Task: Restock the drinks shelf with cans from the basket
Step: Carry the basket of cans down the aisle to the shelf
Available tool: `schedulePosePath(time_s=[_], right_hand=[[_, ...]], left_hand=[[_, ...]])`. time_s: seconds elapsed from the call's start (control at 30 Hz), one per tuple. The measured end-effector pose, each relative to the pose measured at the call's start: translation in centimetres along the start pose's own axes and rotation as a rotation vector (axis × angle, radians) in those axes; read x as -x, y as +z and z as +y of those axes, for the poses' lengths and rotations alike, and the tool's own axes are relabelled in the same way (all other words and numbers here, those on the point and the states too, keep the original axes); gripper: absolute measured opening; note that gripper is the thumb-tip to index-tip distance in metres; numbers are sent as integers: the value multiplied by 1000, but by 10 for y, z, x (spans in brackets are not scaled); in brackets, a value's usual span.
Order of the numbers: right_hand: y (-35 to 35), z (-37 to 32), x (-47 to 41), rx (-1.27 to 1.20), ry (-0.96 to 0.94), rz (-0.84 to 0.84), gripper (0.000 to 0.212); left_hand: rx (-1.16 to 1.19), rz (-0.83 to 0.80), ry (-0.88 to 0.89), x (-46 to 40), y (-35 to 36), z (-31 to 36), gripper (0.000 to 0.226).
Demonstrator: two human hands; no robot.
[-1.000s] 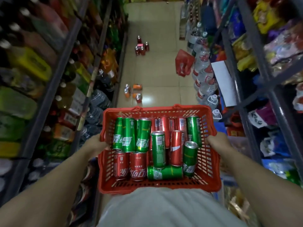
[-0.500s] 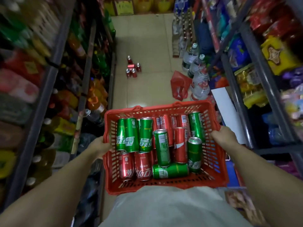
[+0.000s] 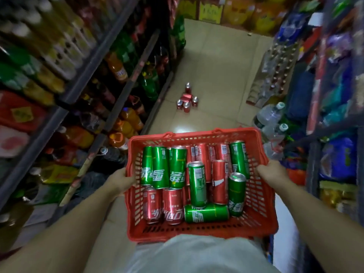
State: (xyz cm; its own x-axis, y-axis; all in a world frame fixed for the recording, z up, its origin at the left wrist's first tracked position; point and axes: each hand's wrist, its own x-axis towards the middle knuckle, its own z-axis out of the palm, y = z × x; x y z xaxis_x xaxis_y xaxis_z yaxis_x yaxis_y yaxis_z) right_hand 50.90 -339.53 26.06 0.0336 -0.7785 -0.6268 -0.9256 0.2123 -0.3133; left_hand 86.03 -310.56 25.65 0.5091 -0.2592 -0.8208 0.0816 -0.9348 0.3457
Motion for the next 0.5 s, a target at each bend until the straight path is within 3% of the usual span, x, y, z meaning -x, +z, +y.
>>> schedulePosePath(time_s=[0.1, 0.4, 0.5], right_hand=[[-29, -51, -62, 77, -54, -11, 32], [-46, -197, -211, 162, -120, -23, 26], [-37, -245, -258, 182, -156, -63, 28]], left_hand=[[71, 21, -45, -56, 3, 16, 57], [219, 76, -85, -127, -20, 144, 34], [233, 109, -98, -161, -35, 165, 38]])
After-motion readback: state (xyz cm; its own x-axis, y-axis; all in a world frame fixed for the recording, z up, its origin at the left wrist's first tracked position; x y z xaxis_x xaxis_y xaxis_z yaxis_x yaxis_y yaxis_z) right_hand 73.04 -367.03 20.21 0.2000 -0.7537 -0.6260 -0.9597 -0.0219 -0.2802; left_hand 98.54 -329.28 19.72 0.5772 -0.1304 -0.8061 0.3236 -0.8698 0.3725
